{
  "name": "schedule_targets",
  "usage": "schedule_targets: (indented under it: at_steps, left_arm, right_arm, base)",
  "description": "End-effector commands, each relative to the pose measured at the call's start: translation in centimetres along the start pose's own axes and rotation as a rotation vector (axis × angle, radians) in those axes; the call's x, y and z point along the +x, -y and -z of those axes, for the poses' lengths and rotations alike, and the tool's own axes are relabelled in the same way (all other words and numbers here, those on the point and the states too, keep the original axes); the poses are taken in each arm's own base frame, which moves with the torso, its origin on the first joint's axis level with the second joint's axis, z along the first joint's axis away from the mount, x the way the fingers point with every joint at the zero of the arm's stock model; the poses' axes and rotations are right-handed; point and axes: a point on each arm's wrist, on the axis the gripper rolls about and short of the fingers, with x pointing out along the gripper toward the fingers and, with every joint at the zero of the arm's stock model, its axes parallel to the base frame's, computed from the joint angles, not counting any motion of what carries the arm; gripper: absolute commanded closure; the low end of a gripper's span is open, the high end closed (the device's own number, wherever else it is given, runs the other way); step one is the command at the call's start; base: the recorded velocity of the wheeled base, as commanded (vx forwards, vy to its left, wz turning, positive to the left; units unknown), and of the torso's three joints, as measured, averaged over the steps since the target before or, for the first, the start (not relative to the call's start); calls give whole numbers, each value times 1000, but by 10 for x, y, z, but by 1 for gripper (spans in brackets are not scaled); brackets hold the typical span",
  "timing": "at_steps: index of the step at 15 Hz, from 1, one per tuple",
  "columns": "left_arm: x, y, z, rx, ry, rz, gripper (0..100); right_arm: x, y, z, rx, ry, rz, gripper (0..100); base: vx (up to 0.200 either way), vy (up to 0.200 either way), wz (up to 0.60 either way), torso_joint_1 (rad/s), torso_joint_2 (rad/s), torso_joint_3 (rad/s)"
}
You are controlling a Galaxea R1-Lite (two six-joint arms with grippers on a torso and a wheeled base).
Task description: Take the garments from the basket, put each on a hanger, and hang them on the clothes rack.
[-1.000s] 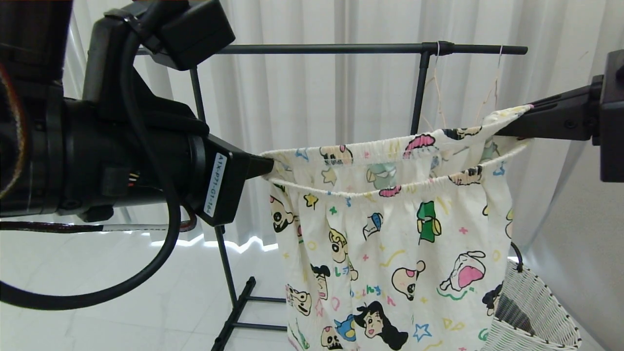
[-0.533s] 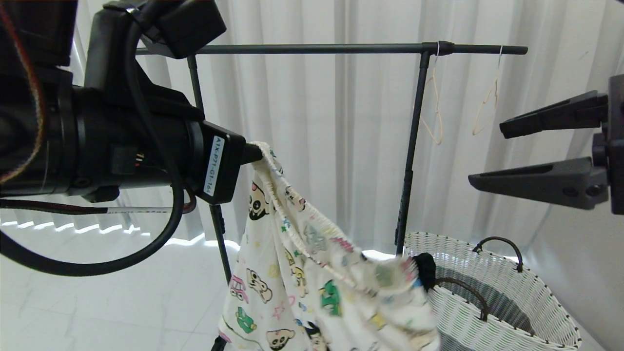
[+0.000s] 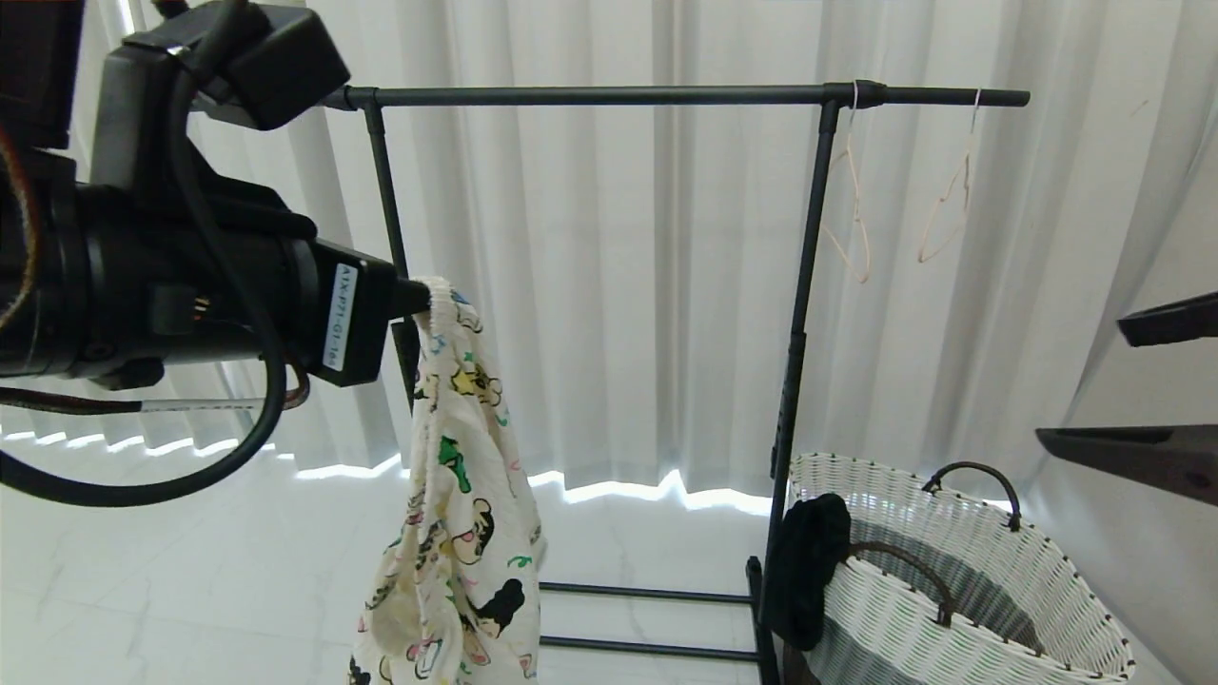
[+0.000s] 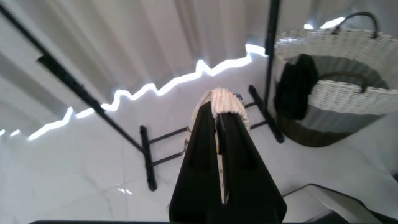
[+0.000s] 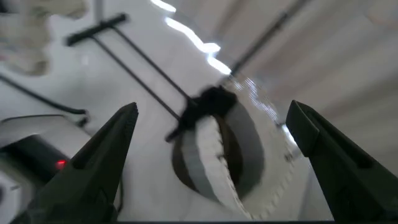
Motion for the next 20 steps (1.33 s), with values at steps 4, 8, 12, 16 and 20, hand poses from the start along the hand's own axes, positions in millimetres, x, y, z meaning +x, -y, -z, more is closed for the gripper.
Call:
schedule_targets:
  at_steps: [4,8,12,16,20]
  left_arm:
    - [-36,-36,25,-18,5,-161,100]
    - [-48,-46,52,-53,-37,-236,100]
    - [-55,-50,71,-78,-69,-287,100]
    - [-63,-49,81,-57,-76,-304,100]
    - [-63,-58,86,-39,-113,-368,100]
  right_arm:
    - [-16,60,35,241,-185,509,0]
    - [-26,54,55,255,-213,537,0]
    - [-21,52,63,251,-234,545,0]
    - [-17,49,75,249,-244,611,0]
    - [-18,42,88,255,-243,588,0]
  base:
    - [0,0,0,0,0,0]
    - [0,0,0,0,0,0]
    - [0,0,0,0,0,0]
    - [0,0,0,0,0,0]
    - [0,0,0,0,0,0]
